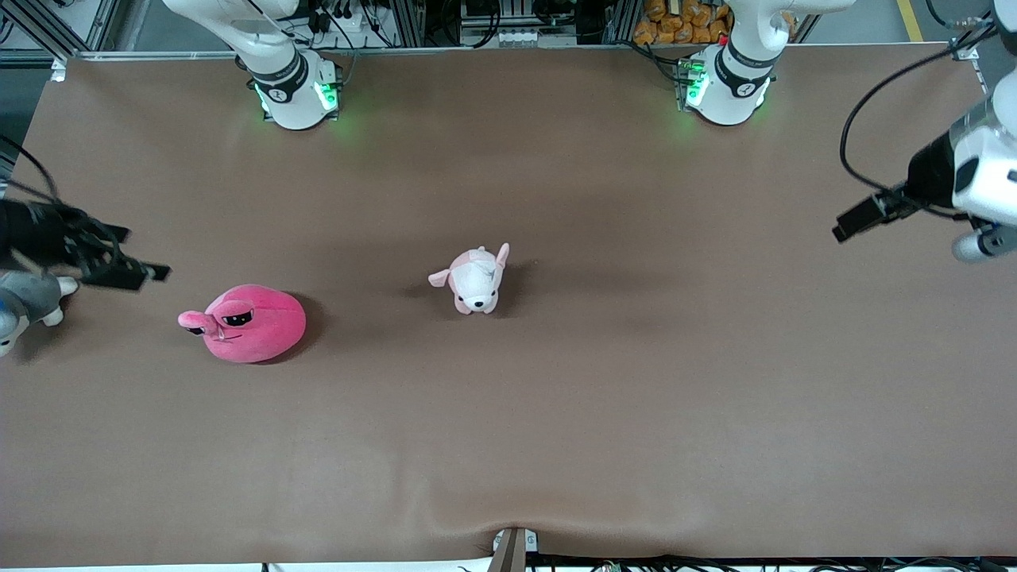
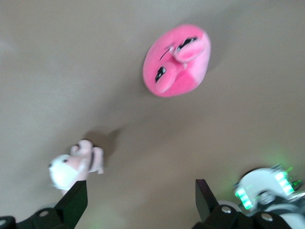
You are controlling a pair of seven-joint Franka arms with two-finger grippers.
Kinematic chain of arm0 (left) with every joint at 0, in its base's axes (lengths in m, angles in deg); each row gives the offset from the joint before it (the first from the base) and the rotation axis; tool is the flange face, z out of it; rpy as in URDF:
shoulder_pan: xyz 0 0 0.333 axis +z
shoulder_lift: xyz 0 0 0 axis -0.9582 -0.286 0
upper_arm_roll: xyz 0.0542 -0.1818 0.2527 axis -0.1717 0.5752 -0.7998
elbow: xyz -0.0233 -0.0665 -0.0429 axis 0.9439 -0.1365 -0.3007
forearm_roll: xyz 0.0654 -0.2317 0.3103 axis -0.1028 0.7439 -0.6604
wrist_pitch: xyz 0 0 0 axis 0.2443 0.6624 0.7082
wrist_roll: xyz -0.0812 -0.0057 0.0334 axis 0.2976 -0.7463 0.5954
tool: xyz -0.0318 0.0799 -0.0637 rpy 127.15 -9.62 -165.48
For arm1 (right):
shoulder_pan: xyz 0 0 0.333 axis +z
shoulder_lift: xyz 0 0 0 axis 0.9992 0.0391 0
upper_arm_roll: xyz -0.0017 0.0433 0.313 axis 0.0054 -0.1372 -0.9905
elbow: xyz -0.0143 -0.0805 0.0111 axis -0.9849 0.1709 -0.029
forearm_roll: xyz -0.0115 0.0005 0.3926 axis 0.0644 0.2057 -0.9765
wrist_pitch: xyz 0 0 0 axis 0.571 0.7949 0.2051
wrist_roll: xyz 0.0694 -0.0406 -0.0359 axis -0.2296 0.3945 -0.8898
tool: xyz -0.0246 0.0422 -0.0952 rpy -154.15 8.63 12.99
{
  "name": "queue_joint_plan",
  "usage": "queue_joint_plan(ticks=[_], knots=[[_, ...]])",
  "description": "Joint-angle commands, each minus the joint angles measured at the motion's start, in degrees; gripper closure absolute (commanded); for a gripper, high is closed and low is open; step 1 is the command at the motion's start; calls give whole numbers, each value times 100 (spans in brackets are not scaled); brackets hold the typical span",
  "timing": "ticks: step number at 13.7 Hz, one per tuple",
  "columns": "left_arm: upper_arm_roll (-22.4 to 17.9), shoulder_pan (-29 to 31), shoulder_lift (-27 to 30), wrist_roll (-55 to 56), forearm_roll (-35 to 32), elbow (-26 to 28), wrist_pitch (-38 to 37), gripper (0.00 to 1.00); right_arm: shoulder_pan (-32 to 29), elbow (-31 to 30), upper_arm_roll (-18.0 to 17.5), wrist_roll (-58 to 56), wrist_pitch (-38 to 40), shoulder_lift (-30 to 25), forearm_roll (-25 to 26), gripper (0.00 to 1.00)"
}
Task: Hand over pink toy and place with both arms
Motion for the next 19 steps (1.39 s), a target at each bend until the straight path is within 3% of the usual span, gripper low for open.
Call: queue_joint_plan(ticks=[1,4,8,14,15,19], knots=[[95,173,549,-839,31,716,-37,0,450,-411,18,-1120,127,-560,1099,0],[322,461,567,-1622,13,656,-318,0,477,-1640,10,-1350,-379,-1507,1119,0],[473,577,392,-1782,-39,489,-406,0,486,-2994,10,-2336,-1038,-2388,1110,0],[700,542,365,-2221,-416,340,-511,0,451,-3866,27,-2266,-1937,-2793,1110,0],[710,551,365,-2344,-443,331,-547,0,399,-3720,53,-2231,-1894,-2733,1110,0],[710,595,357,-2267,-303,261,-565,0,398,-1998,54,-2274,-1323,-2153,1452,0]])
